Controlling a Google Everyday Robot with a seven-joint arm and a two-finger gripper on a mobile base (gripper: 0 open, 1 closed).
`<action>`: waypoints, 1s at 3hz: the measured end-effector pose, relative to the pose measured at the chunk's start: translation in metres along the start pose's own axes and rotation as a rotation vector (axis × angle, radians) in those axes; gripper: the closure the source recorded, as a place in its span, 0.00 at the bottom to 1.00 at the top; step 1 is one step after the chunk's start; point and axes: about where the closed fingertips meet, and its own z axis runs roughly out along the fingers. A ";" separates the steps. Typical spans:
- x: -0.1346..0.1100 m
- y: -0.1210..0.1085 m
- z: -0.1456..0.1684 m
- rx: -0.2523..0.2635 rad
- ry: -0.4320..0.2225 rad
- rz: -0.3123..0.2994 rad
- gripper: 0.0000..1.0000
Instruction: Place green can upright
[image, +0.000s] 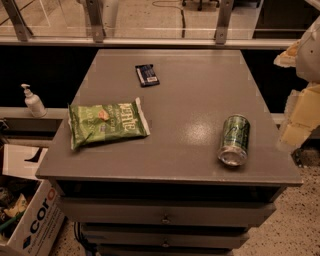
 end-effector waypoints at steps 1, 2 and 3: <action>-0.001 0.000 -0.001 0.013 -0.008 -0.006 0.00; 0.003 0.002 0.003 0.040 -0.001 0.032 0.00; 0.009 0.006 0.010 0.078 0.029 0.114 0.00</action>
Offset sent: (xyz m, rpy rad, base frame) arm -0.0031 -0.0060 -0.0189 0.0032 -0.0381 -0.1051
